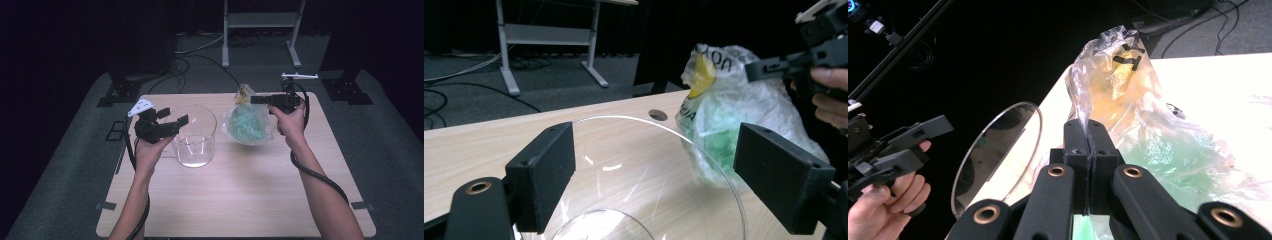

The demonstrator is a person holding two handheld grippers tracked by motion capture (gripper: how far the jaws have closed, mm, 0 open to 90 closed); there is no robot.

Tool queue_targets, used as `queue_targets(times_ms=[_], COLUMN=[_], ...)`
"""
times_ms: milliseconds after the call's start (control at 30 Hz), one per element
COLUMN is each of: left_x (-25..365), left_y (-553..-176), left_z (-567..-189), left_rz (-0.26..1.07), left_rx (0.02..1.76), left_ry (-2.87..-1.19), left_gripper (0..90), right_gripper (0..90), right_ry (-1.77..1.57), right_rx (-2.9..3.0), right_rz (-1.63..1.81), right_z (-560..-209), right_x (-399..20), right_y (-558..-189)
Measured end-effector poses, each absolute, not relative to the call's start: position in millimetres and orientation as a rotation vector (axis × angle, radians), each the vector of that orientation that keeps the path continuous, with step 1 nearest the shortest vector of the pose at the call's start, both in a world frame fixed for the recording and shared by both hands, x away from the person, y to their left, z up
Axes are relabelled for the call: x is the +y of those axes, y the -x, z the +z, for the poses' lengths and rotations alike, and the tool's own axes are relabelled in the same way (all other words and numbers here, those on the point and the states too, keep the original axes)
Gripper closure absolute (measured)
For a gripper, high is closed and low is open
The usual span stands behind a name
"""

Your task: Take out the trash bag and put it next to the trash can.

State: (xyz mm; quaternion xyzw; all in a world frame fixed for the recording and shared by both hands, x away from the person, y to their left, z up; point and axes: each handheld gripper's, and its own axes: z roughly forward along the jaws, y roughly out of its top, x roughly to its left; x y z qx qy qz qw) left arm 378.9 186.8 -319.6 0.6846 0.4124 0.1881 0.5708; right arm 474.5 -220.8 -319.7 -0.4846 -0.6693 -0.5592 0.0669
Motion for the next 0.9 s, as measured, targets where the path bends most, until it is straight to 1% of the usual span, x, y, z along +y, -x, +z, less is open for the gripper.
queue_targets(times_ms=[900], left_x=[182.4], left_y=[-380.9], left_z=[-318.4], left_rz=[0.452], left_rx=[0.963], left_ry=[-1.619], left_gripper=[15.8], right_gripper=[90.0], right_ry=[1.496], right_rx=[-2.02], right_rz=[-1.57], right_z=[-373.5], right_x=[-214.9], right_y=[-481.5])
